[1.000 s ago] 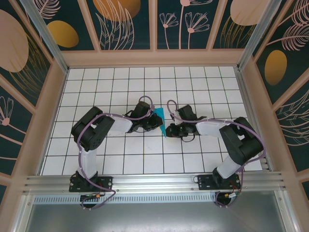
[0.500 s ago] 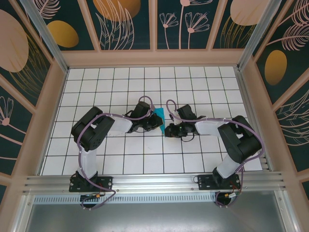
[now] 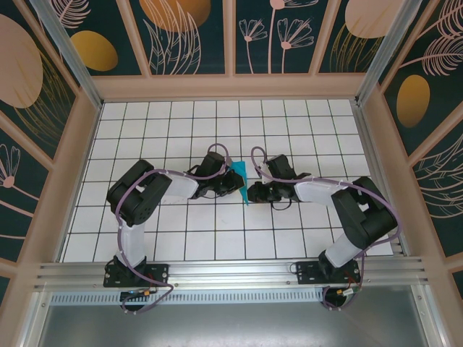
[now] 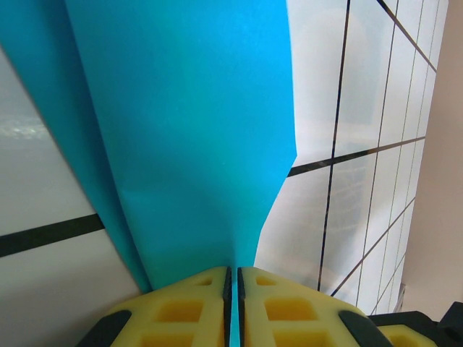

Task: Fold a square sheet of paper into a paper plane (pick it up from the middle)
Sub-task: Fold the wing for the fifth time at the center of the table.

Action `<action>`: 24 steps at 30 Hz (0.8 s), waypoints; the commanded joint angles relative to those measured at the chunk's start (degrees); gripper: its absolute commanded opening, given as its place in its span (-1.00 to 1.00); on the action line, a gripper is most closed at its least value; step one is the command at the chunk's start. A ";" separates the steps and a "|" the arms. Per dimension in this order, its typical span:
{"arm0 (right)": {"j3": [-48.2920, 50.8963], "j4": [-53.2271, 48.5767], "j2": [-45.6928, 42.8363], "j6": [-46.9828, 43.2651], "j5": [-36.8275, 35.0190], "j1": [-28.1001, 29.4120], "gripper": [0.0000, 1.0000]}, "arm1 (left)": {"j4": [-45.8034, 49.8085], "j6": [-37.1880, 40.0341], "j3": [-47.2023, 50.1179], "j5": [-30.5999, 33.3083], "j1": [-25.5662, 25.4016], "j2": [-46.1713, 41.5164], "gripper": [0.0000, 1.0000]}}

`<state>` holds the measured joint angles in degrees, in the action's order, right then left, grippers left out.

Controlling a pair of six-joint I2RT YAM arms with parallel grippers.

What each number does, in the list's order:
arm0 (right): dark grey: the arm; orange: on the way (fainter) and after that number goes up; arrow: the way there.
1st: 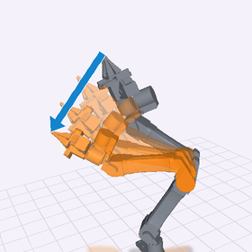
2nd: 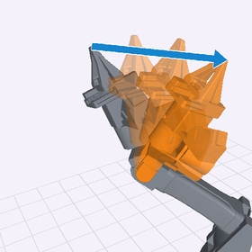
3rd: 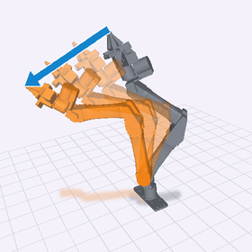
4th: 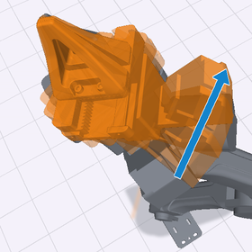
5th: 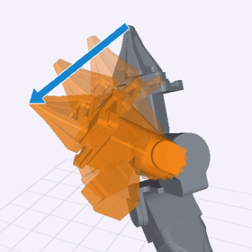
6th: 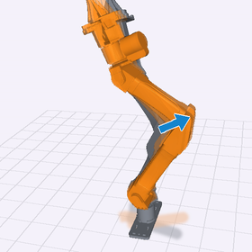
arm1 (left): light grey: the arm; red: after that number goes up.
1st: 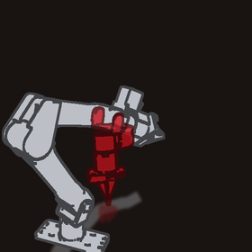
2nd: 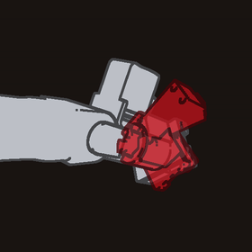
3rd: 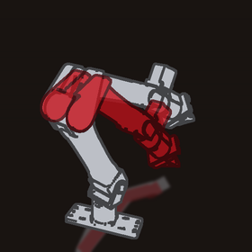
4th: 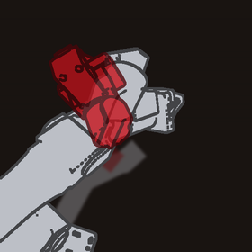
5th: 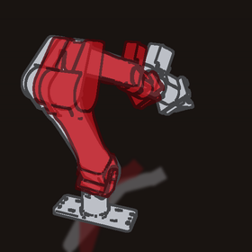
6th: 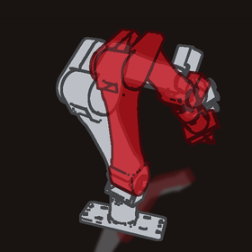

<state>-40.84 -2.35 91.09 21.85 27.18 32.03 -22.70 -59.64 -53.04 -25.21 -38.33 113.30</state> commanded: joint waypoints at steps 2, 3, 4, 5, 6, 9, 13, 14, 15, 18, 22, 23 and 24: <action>-1.19 1.53 0.21 1.12 1.67 0.57 -0.53 | 4.38 0.34 1.98 4.87 0.05 2.28 -0.71; -1.55 1.40 0.77 1.14 1.86 0.84 -0.52 | 4.42 0.31 1.95 4.82 0.05 2.36 -0.71; -1.77 1.55 1.22 1.01 2.28 0.99 -0.52 | 4.38 0.25 1.97 4.82 0.05 2.37 -0.71; -1.92 1.70 1.67 1.01 2.72 1.10 -0.52 | 4.41 0.24 1.98 4.82 0.01 2.30 -0.71; -2.09 1.74 2.04 1.01 3.03 1.33 -0.52 | 4.37 0.24 1.97 4.82 0.01 2.28 -0.71; -2.34 1.78 3.17 1.01 3.20 1.67 -0.54 | 4.40 0.38 1.97 4.82 0.01 2.28 -0.71; -2.25 2.04 4.12 1.10 3.68 1.96 -0.64 | 4.28 0.30 1.97 4.85 0.01 2.35 -0.71; -2.23 2.00 4.32 1.18 3.78 2.02 -0.67 | 4.32 0.26 1.96 4.82 0.01 2.35 -0.71; -2.22 1.95 4.45 1.27 3.81 2.13 -0.69 | 4.39 0.31 1.93 4.89 0.01 2.35 -0.71; -1.95 1.76 5.11 1.36 3.88 2.27 -0.78 | 4.37 0.27 2.01 4.98 0.01 2.36 -0.71; -0.98 1.02 5.65 1.54 2.87 2.41 -0.79 | 4.34 0.30 2.23 5.06 0.01 2.28 -0.71; -0.70 0.88 5.67 1.60 2.52 2.37 -0.79 | 4.42 0.24 2.19 5.17 0.01 2.32 -0.71; -0.43 0.68 5.68 1.62 2.20 2.40 -0.79 | 4.45 0.31 2.23 5.24 0.01 2.33 -0.71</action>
<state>-41.87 -1.08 95.85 23.07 29.76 33.87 -22.94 -59.64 -52.88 -25.17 -38.33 113.30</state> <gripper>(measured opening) 0.108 0.144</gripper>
